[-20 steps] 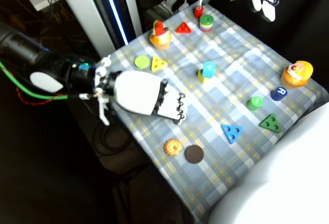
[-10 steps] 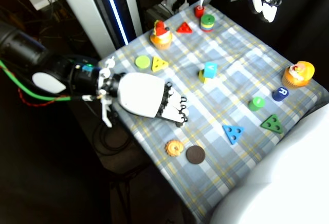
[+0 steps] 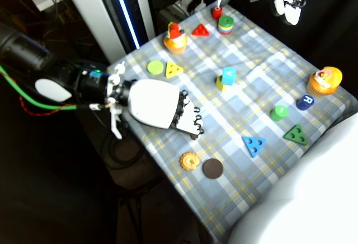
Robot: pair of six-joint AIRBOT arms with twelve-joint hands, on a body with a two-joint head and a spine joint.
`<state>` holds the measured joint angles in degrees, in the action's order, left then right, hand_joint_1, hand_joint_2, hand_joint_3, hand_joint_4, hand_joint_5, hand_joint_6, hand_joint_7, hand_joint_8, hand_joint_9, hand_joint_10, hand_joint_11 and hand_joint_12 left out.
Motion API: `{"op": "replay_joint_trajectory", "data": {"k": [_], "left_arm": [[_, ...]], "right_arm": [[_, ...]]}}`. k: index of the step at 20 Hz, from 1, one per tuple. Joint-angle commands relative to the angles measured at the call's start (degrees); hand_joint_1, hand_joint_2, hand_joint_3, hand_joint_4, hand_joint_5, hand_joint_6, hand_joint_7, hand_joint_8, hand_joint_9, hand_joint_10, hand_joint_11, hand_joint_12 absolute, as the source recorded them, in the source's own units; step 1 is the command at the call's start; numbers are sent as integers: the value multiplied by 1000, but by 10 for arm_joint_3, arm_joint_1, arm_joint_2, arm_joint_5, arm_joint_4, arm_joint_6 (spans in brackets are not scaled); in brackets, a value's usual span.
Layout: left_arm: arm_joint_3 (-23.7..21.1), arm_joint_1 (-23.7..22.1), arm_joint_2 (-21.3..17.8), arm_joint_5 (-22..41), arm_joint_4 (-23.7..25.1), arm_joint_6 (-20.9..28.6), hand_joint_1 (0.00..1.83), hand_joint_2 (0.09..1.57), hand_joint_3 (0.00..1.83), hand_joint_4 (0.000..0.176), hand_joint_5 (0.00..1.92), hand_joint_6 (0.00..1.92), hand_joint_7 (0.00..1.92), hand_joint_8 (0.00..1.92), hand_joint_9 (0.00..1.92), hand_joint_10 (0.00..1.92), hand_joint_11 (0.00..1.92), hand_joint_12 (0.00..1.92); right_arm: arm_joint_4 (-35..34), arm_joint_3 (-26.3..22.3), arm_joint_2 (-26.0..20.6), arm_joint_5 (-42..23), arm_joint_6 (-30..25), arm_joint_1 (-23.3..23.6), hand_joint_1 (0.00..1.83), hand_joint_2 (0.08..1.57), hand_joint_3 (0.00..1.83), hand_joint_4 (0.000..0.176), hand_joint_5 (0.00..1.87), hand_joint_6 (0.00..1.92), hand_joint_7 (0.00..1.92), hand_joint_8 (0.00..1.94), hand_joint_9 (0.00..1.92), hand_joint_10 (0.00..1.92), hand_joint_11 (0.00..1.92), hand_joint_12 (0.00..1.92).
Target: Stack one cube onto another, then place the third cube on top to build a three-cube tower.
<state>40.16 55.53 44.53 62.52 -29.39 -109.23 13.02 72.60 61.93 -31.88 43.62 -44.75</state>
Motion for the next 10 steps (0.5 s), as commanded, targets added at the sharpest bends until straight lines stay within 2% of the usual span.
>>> {"op": "replay_joint_trajectory", "data": {"k": [1, 2, 5, 10], "left_arm": [[0, -1, 3, 66, 17, 4, 618, 785, 0, 176, 146, 3, 190, 3, 195, 3, 0, 587], [0, -1, 3, 66, 16, 4, 632, 781, 0, 176, 139, 0, 188, 2, 196, 3, 0, 586], [0, -1, 2, 66, 15, 4, 606, 786, 0, 176, 151, 3, 192, 1, 205, 3, 0, 615], [0, -1, 3, 66, 15, 4, 629, 786, 1, 176, 153, 3, 198, 2, 209, 2, 0, 643]], "right_arm": [[-8, 1, 3, -55, 3, 9, 985, 1018, 1, 0, 957, 21, 810, 12, 763, 17, 303, 943], [-8, 1, 4, -55, 3, 10, 965, 1013, 0, 0, 971, 16, 823, 9, 771, 14, 322, 899], [-8, 0, 4, -55, 3, 10, 882, 971, 0, 0, 866, 0, 742, 0, 703, 0, 226, 991], [-7, 0, 6, -55, 5, 13, 884, 959, 0, 0, 842, 0, 732, 2, 699, 2, 222, 1036]]}}
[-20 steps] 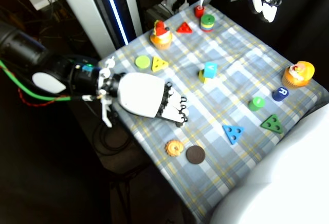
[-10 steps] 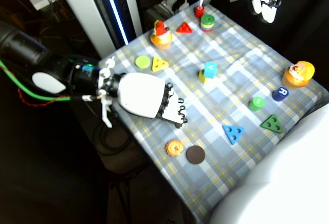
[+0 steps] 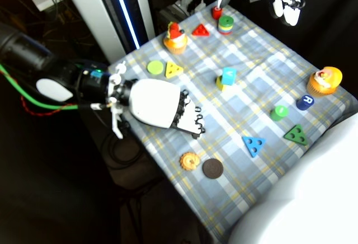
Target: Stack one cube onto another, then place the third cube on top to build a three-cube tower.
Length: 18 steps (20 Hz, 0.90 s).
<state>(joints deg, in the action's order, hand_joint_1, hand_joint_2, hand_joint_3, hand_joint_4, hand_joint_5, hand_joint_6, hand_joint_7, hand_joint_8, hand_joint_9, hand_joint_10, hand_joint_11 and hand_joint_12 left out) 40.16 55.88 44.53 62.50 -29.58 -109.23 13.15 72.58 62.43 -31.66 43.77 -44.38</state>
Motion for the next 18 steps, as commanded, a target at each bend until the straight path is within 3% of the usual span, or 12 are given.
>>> {"op": "replay_joint_trajectory", "data": {"k": [1, 5, 9, 10, 11, 12, 13, 14, 16, 18], "left_arm": [[0, -4, 3, 66, 17, 4, 634, 789, 2, 176, 149, 1, 193, 0, 207, 1, 0, 643], [1, -4, 4, 66, 17, 4, 612, 791, 1, 176, 138, 0, 192, 2, 205, 1, 0, 632], [0, -4, 4, 66, 17, 4, 637, 790, 0, 176, 138, 0, 187, 0, 202, 0, 0, 631], [0, -4, 4, 66, 17, 4, 620, 791, 0, 176, 133, 0, 182, 0, 196, 0, 0, 616], [0, -4, 5, 66, 17, 4, 615, 791, 0, 176, 129, 0, 187, 2, 200, 2, 0, 615], [0, -4, 5, 66, 17, 4, 612, 795, 1, 176, 143, 3, 189, 2, 208, 4, 0, 631], [0, -4, 5, 66, 17, 4, 614, 802, 2, 176, 136, 2, 178, 2, 191, 3, 0, 593], [0, -4, 5, 66, 17, 4, 610, 796, 0, 176, 142, 3, 178, 2, 199, 5, 0, 611], [0, -4, 5, 66, 17, 4, 637, 802, 1, 176, 155, 3, 181, 1, 206, 3, 0, 654], [0, -4, 5, 65, 17, 4, 622, 805, 0, 176, 142, 0, 182, 0, 198, 0, 0, 616]], "right_arm": [[-8, 0, 1, -57, 3, 10, 876, 952, 0, 0, 842, 0, 730, 1, 696, 1, 223, 1042], [-8, 0, 6, -57, 9, 16, 890, 950, 1, 0, 886, 10, 777, 8, 745, 13, 185, 1303], [-8, 1, 6, -52, 11, 16, 960, 975, 1, 0, 1010, 50, 841, 26, 798, 31, 227, 1325], [-8, 1, 6, -52, 11, 16, 1029, 1066, 0, 113, 1049, 685, 885, 45, 841, 62, 292, 1328], [-8, 1, 6, -52, 11, 16, 1041, 1084, 0, 124, 1015, 890, 904, 53, 857, 76, 321, 1307], [-8, 2, 6, -52, 11, 16, 1055, 1089, 0, 95, 1009, 938, 919, 59, 856, 82, 330, 1274], [-8, 2, 7, -52, 11, 16, 1059, 1094, 1, 81, 1001, 960, 924, 62, 856, 87, 338, 1249], [-8, 2, 7, -52, 11, 17, 1083, 1094, 0, 23, 1006, 959, 933, 68, 860, 98, 344, 1261], [-8, 2, 7, -52, 11, 17, 1096, 1095, 0, 0, 1007, 960, 940, 80, 835, 189, 351, 1297], [-8, 2, 7, -52, 11, 17, 1121, 1075, 0, 0, 1052, 893, 970, 89, 832, 245, 374, 1209]]}}
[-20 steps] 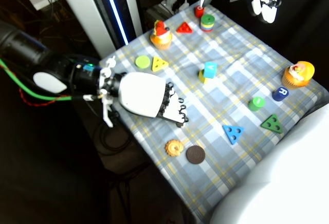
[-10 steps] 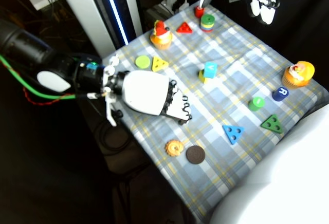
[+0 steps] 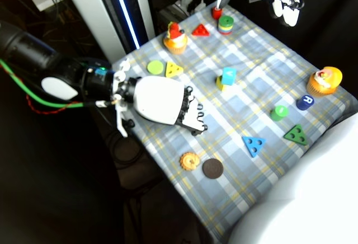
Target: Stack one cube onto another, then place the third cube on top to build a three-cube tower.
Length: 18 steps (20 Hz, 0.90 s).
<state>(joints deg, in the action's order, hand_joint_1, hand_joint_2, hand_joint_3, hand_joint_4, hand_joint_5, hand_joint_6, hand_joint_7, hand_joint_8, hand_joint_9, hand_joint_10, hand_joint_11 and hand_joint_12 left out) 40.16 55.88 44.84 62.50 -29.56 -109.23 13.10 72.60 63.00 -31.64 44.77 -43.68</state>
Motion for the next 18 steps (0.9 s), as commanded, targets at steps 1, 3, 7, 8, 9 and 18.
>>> {"op": "replay_joint_trajectory", "data": {"k": [1, 3, 7, 8, 9, 18], "left_arm": [[0, -4, 2, 64, 17, 4, 628, 802, 0, 176, 150, 2, 187, 1, 203, 1, 0, 628], [0, -4, 2, 64, 16, 4, 631, 797, 0, 176, 141, 1, 180, 0, 191, 0, 0, 586], [1, -4, 2, 62, 15, 4, 646, 794, 0, 176, 152, 3, 186, 1, 186, 1, 0, 544], [1, -4, 2, 61, 15, 4, 640, 799, 0, 176, 149, 1, 191, 2, 195, 2, 0, 577], [2, -4, 2, 61, 15, 4, 638, 798, 0, 176, 148, 0, 188, 0, 192, 0, 0, 572], [19, -9, 13, 33, 3, 4, 612, 789, 0, 176, 166, 2, 205, 2, 206, 4, 0, 350]], "right_arm": [[-7, 2, 1, -52, 1, 11, 1123, 1078, 1, 0, 1045, 904, 964, 85, 816, 249, 359, 1183], [-1, 1, 1, -52, 1, 17, 1134, 1074, 0, 0, 1054, 889, 957, 84, 787, 271, 326, 1207], [39, -9, 1, -52, 1, 50, 1119, 1067, 0, 0, 1067, 875, 910, 45, 737, 167, 245, 1198], [48, -11, 1, -52, -1, 58, 1117, 1055, 0, 0, 1094, 829, 924, 36, 772, 138, 298, 1145], [60, -12, 1, -53, -8, 67, 1130, 1051, 0, 0, 1104, 813, 930, 32, 776, 120, 294, 1118], [153, 0, 18, -96, -94, 126, 1147, 1070, 0, 0, 1062, 862, 898, 3, 795, 30, 267, 1036]]}}
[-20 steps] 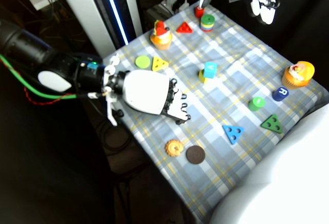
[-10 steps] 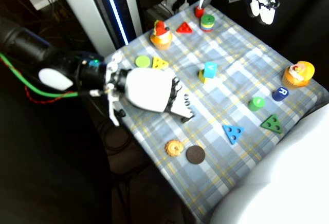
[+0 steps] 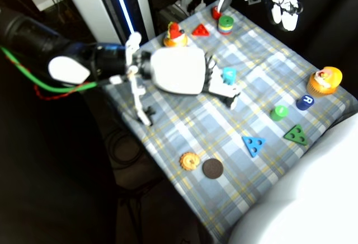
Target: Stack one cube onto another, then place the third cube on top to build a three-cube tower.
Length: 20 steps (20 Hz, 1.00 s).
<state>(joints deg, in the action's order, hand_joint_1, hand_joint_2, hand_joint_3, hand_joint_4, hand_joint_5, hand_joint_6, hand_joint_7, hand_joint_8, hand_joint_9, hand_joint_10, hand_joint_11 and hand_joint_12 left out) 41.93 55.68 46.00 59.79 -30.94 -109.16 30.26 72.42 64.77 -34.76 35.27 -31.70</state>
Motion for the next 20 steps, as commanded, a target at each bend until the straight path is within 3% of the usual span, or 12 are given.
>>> {"op": "replay_joint_trajectory", "data": {"k": [1, 5, 12, 15, 17, 20], "left_arm": [[5, -9, 4, 53, 15, 4, 625, 787, 0, 176, 174, 2, 205, 1, 207, 2, 0, 298], [19, -16, 12, 30, 13, 4, 583, 781, 0, 176, 174, 0, 206, 0, 237, 2, 0, 432], [32, -24, 18, 9, 13, 4, 605, 777, 2, 176, 183, 2, 179, 1, 234, 0, 0, 136], [34, -26, 18, 5, 15, 4, 642, 782, 2, 176, 191, 5, 166, 0, 213, 0, 0, 135], [35, -27, 20, 3, 15, 4, 631, 785, 3, 176, 192, 3, 154, 0, 203, 0, 0, 139], [37, -28, 21, 2, 15, 3, 608, 786, 2, 176, 199, 3, 151, 0, 201, 0, 2, 149]], "right_arm": [[-8, 4, 2, -72, -9, 13, 1152, 1063, 0, 0, 1080, 833, 896, 3, 775, 19, 214, 1083], [11, 4, 5, -86, -14, 34, 1174, 1056, 0, 0, 1095, 799, 882, 5, 736, 2, 174, 1032], [18, 23, 36, -89, -18, 42, 1177, 1055, 1, 0, 1098, 787, 895, 6, 752, 8, 174, 1067], [29, 30, 47, -86, -27, 46, 1188, 1037, 0, 0, 1146, 695, 908, 3, 758, 7, 149, 1099], [34, 32, 51, -82, -28, 47, 1190, 1037, 0, 0, 1149, 690, 906, 2, 772, 8, 149, 1171], [38, 34, 57, -77, -28, 48, 1185, 1044, 1, 0, 1128, 731, 887, 0, 708, 0, 104, 1133]]}}
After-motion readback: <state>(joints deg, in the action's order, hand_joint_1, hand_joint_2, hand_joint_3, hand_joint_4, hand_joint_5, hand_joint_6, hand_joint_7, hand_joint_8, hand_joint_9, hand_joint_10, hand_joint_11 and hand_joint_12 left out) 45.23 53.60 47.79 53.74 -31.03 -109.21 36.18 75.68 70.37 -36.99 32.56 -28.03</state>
